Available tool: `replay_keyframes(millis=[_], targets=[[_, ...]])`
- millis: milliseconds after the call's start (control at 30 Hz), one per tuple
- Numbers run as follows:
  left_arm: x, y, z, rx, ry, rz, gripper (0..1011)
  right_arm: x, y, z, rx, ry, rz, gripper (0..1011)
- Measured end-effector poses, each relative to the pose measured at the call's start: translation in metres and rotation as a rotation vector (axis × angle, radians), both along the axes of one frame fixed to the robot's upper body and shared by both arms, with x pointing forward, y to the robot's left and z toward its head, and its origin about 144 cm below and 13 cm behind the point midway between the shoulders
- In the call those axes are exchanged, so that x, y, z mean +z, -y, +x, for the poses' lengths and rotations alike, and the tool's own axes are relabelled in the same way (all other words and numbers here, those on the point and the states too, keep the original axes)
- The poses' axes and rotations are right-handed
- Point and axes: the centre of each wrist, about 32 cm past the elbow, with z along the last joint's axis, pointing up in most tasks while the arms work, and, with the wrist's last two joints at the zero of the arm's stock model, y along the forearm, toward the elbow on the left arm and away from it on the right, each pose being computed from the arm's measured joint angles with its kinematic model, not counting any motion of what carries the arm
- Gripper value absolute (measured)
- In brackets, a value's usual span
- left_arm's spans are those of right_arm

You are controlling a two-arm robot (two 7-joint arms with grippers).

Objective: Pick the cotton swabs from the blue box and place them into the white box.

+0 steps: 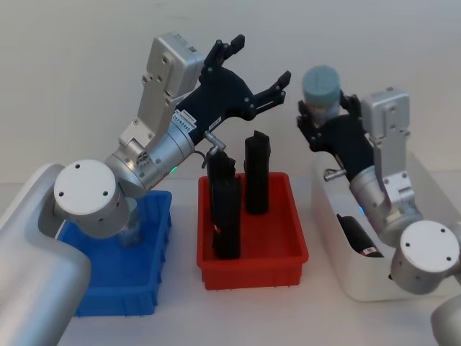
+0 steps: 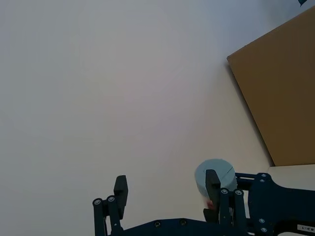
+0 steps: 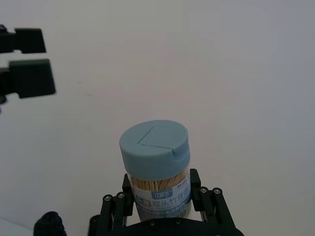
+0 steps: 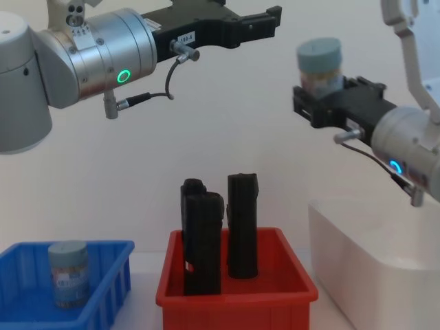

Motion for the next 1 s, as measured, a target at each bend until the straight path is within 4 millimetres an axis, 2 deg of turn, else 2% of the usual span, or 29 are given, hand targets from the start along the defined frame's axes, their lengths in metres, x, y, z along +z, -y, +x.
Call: replay_keyframes(millis=[467,1000], targets=[[0.0,0.0,0.0,0.0,0.0,0.0,1004,-0.017,0.022,-0.007,-0.197,-0.151,0.043,650],[0.0,0.0,0.0,0.0,0.0,0.0,1004,-0.014,0.037,0.002,-0.287,-0.383,0.041,650]])
